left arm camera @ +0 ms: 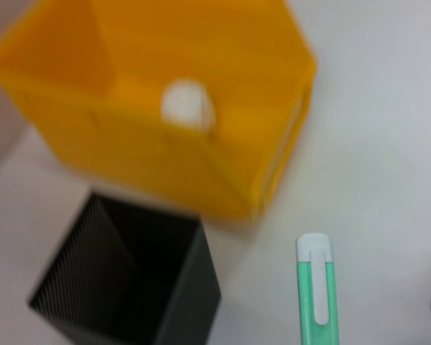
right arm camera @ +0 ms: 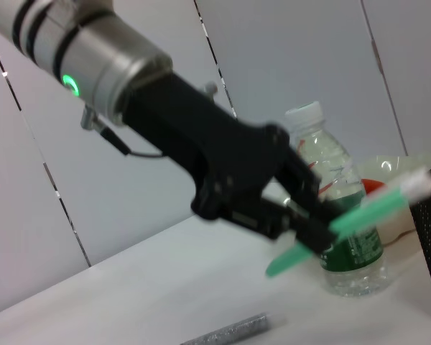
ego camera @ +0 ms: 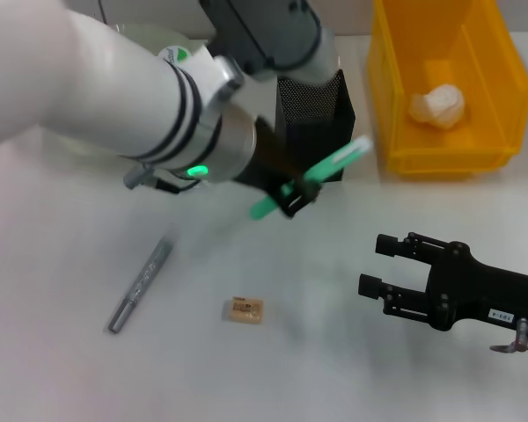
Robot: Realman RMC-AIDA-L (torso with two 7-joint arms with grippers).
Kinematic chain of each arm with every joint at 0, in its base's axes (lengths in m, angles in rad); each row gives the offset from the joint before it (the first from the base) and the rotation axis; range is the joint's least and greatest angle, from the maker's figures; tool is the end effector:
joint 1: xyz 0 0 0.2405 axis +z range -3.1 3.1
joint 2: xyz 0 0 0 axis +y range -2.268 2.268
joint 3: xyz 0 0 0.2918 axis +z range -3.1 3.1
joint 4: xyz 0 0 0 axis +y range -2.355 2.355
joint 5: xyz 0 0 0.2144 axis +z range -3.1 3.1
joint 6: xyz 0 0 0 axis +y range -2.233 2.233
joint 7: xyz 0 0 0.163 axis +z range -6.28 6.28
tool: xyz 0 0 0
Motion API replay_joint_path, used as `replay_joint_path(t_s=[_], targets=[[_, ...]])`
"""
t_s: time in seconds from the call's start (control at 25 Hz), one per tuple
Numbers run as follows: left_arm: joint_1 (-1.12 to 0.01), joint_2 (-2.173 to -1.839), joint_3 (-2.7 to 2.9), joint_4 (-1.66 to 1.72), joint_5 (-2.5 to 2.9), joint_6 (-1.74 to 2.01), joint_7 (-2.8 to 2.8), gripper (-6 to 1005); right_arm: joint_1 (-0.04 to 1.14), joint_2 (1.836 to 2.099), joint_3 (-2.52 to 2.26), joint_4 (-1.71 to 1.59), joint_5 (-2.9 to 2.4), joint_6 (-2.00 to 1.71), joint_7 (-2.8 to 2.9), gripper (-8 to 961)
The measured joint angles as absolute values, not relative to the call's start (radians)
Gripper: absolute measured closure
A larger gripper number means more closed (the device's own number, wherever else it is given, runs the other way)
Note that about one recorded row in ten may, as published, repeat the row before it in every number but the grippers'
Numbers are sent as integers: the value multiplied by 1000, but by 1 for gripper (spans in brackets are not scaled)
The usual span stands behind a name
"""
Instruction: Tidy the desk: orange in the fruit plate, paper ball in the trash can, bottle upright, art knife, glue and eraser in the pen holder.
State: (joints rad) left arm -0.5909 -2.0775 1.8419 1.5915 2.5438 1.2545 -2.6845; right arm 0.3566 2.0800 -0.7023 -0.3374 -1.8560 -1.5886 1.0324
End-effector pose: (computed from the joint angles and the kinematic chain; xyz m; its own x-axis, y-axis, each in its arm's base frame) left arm -0.1074 0.3545 -0.0967 0.9536 0.2710 -0.1313 0.1982 -0.8930 -0.4041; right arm 0.3299 0.2687 -0.0768 0.6752 -0.3587 -0.6445 -0.5331 -0.8412 -0.0904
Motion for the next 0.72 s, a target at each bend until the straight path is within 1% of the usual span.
replay_joint_path(t_s=[0.16, 0.6, 0.72], targets=[[-529, -2075, 1774, 1648, 2404, 1180, -2577, 804, 356, 2080, -702, -337, -1856, -1586, 1032, 222], [-458, -2074, 1722, 1617, 2174, 985, -2391, 804, 361, 2082, -703, -337, -1856, -1586, 1032, 222], [-454, -2074, 1715, 1592, 2126, 948, -2366, 804, 362, 2082, -703, -337, -1856, -1586, 1032, 222]])
